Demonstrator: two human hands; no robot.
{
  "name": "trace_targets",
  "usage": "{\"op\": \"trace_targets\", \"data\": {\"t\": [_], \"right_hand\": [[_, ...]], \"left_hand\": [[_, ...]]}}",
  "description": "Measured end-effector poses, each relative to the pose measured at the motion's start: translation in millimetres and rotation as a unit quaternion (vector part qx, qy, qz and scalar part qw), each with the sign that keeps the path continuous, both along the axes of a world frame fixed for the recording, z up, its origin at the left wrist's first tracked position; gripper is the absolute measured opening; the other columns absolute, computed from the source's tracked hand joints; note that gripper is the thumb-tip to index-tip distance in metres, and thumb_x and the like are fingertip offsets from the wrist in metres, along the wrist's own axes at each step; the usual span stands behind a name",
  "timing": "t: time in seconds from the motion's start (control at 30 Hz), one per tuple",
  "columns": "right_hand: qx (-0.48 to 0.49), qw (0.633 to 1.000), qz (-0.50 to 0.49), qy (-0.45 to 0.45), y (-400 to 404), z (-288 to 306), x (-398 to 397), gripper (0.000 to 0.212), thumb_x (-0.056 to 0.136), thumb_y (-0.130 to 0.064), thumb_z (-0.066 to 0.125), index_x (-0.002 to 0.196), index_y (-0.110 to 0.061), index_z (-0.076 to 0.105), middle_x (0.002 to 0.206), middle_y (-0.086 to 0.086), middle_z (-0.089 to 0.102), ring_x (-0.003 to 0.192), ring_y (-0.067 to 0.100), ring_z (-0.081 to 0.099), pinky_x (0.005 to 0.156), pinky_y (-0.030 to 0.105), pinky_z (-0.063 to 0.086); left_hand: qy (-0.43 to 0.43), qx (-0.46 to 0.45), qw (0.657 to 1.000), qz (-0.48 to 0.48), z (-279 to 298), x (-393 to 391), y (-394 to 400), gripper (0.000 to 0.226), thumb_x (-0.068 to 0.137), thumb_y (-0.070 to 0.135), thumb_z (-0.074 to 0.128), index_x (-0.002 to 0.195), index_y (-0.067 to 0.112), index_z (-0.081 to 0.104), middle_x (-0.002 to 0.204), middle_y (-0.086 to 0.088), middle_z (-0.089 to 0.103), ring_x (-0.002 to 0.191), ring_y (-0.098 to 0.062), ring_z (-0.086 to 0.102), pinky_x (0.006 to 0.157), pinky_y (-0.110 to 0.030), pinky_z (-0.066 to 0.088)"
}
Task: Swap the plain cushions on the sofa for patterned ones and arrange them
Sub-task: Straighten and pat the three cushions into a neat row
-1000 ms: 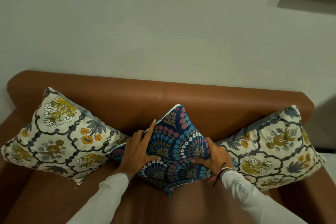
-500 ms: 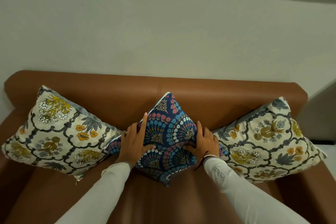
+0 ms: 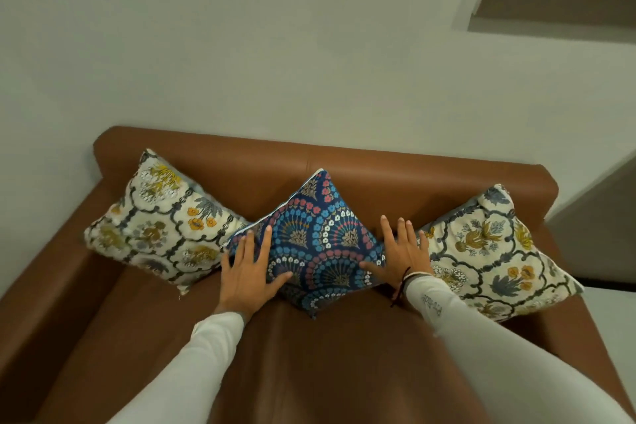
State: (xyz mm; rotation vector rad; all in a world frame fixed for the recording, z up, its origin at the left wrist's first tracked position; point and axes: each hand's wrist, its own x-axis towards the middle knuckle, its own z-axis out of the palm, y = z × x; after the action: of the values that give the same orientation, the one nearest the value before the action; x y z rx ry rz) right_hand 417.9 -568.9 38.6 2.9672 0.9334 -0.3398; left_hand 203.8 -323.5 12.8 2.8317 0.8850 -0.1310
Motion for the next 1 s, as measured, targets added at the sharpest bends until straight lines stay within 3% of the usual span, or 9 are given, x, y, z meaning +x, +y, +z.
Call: {"op": "trace_targets", "data": {"t": [0.2, 0.37, 0.63, 0.73, 0.87, 1.0], "right_hand": [[-0.016, 1.0, 0.024, 0.0, -6.1, 15.8, -18.5, 0.116, 0.072, -0.09, 0.037, 0.156, -0.025, -0.009, 0.165, 0.017, 0.01, 0.152, 0.034, 0.007, 0.12, 0.059, 0.01], [-0.016, 0.998, 0.057, 0.002, 25.6, 19.2, -44.1, 0.112, 0.075, -0.089, 0.034, 0.156, -0.025, -0.009, 0.166, 0.015, 0.004, 0.153, 0.033, 0.001, 0.121, 0.059, 0.005], [0.011, 0.987, 0.154, -0.041, 180.4, 6.1, -86.4, 0.1, 0.083, -0.081, 0.036, 0.157, -0.026, -0.004, 0.166, 0.015, 0.001, 0.153, 0.033, -0.003, 0.121, 0.06, -0.003], [0.011, 0.988, 0.156, -0.014, 245.0, -2.7, -104.3, 0.1, 0.084, -0.078, 0.04, 0.156, -0.027, -0.006, 0.166, 0.015, -0.003, 0.153, 0.034, -0.005, 0.121, 0.058, -0.002], [0.012, 0.988, 0.156, 0.005, 320.3, -15.0, -122.9, 0.103, 0.081, -0.077, 0.044, 0.156, -0.03, -0.007, 0.166, 0.016, -0.004, 0.153, 0.034, -0.005, 0.121, 0.057, 0.0], [-0.019, 0.989, 0.147, 0.007, 351.0, -23.5, -123.5, 0.103, 0.081, -0.072, 0.049, 0.156, -0.029, -0.008, 0.165, 0.018, -0.004, 0.152, 0.037, -0.007, 0.119, 0.059, -0.002]], "left_hand": [[0.008, 0.006, 0.999, 0.036, 22.7, -43.6, -21.7, 0.106, 0.086, 0.087, 0.035, 0.163, 0.033, -0.015, 0.174, -0.013, 0.012, 0.16, -0.031, 0.017, 0.126, -0.059, 0.021], [0.031, 0.014, 0.997, 0.065, 33.0, -73.8, 7.1, 0.105, 0.088, 0.085, 0.035, 0.162, 0.032, -0.016, 0.174, -0.012, 0.012, 0.16, -0.031, 0.017, 0.126, -0.058, 0.022], [-0.022, -0.002, 0.992, 0.121, 37.1, -104.3, 159.3, 0.099, 0.091, 0.076, 0.046, 0.162, 0.037, -0.012, 0.175, -0.008, 0.003, 0.161, -0.032, 0.009, 0.121, -0.066, 0.025], [-0.038, 0.009, 0.996, 0.085, 35.2, -99.5, 219.4, 0.098, 0.092, 0.074, 0.048, 0.164, 0.034, -0.006, 0.175, -0.011, 0.001, 0.161, -0.035, 0.01, 0.12, -0.067, 0.032], [-0.009, 0.016, 0.999, 0.034, 26.4, -77.6, 287.8, 0.101, 0.095, 0.068, 0.049, 0.162, 0.031, -0.017, 0.174, -0.012, -0.013, 0.161, -0.037, 0.001, 0.123, -0.068, 0.025], [-0.003, 0.006, 1.0, -0.015, 15.2, -56.2, 317.0, 0.104, 0.097, 0.054, 0.058, 0.161, 0.031, -0.021, 0.174, -0.011, -0.016, 0.161, -0.037, -0.008, 0.121, -0.069, 0.029]]}}
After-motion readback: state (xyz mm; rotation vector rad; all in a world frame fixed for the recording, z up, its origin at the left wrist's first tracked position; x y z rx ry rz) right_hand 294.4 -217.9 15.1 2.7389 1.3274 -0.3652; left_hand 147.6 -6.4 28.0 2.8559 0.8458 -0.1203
